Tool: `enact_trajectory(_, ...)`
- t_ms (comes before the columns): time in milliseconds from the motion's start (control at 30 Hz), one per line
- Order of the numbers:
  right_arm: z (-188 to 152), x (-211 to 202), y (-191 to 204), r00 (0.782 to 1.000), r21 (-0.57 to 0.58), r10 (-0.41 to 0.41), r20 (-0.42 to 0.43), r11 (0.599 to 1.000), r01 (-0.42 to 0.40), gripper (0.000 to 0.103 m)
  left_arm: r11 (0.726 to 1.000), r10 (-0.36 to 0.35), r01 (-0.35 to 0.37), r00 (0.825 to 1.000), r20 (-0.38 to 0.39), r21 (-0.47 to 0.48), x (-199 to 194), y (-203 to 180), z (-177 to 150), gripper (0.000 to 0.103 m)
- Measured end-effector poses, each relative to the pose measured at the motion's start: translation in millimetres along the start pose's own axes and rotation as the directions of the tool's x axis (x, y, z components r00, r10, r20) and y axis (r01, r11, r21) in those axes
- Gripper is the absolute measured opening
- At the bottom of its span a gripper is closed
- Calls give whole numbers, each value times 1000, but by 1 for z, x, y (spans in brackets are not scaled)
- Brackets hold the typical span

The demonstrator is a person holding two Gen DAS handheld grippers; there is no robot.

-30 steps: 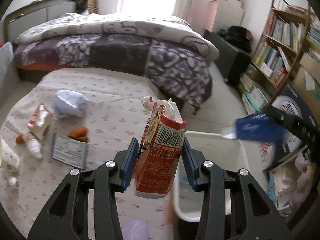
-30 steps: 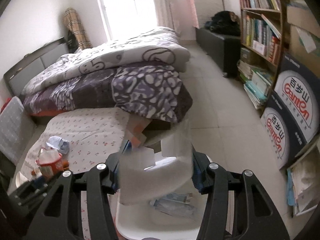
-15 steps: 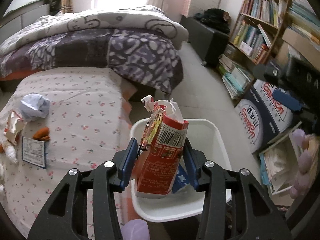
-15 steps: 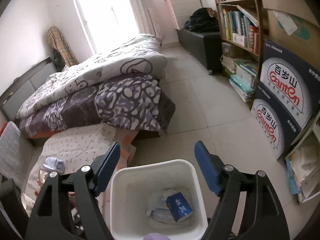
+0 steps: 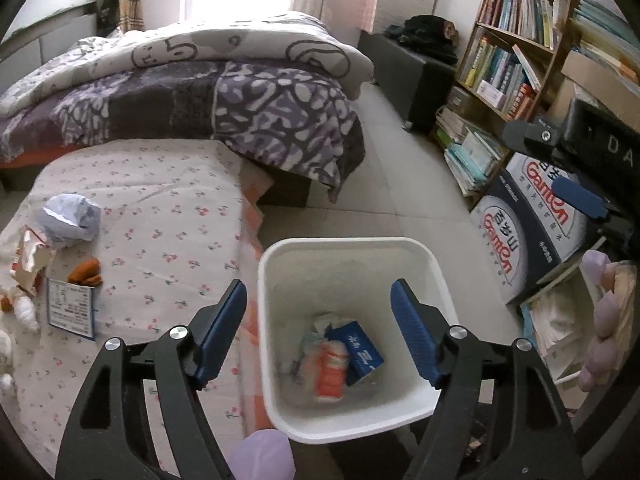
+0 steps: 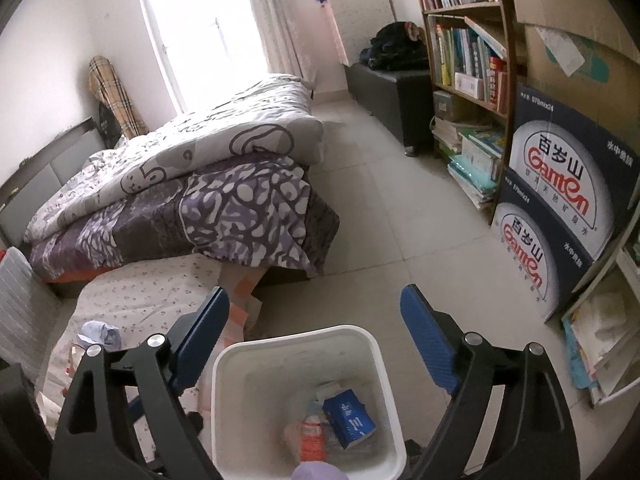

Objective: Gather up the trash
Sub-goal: 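Move both open tools back over the table toward the paper cup, then grasp the white paper cup with the left tool while the right tool grasps the white tissue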

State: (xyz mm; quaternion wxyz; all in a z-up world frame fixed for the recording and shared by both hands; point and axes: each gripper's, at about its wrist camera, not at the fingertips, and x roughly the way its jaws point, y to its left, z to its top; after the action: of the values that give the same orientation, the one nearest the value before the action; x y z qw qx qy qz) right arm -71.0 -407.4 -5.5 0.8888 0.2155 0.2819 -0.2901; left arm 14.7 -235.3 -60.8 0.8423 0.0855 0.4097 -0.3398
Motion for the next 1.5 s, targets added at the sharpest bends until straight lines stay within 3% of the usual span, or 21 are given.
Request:
enact_trajectory(233,-6,-7,32,994,-104,-75,77,991,83,96,990,141,-140,987,75,-19,-18,23,0,90)
enact_trajectory(467,-19,-5,73,988,-220,-108,110,967,130,96,937,348,-338,920,180,-82,-46,62,-2,96)
enact_trajectory(633,-32,-2,104,991,-287,-85,103,952,112,96,896,443,-425,878,180,-128,-59,93,-6,96)
enact_trajectory(767,-41,0,129,994,-326,-54,91,942,81,96,869,490,-469,860,141,-160,-66,120,-10,96)
enact_trajectory(900,-50,2,153,997,-353,-20,70,935,44,96,826,550,-526,830,88,-202,-75,150,-17,96)
enact_trajectory(1100,-66,6,191,999,-392,29,34,920,-13,96,737,627,-608,778,-36,-295,-89,215,-32,96)
enact_trajectory(1200,-75,8,210,999,-414,50,12,909,-41,96,669,678,-670,728,-107,-321,-95,256,-41,96)
enact_trajectory(1233,-77,9,215,998,-420,55,7,906,-47,96,654,690,-686,713,-121,-319,-97,265,-42,96)
enact_trajectory(1300,-84,12,228,998,-434,66,-10,899,-64,96,613,723,-735,669,-170,-288,-97,292,-45,96)
enact_trajectory(1333,-87,14,234,997,-441,72,-19,894,-73,96,605,728,-747,659,-188,-276,-97,301,-46,96)
enact_trajectory(1400,-97,19,250,995,-468,89,-47,878,-100,96,609,717,-755,655,-239,-241,-91,324,-51,96)
enact_trajectory(1500,-114,26,276,988,-517,121,-93,843,-152,96,656,643,-723,686,-341,-217,-78,360,-63,96)
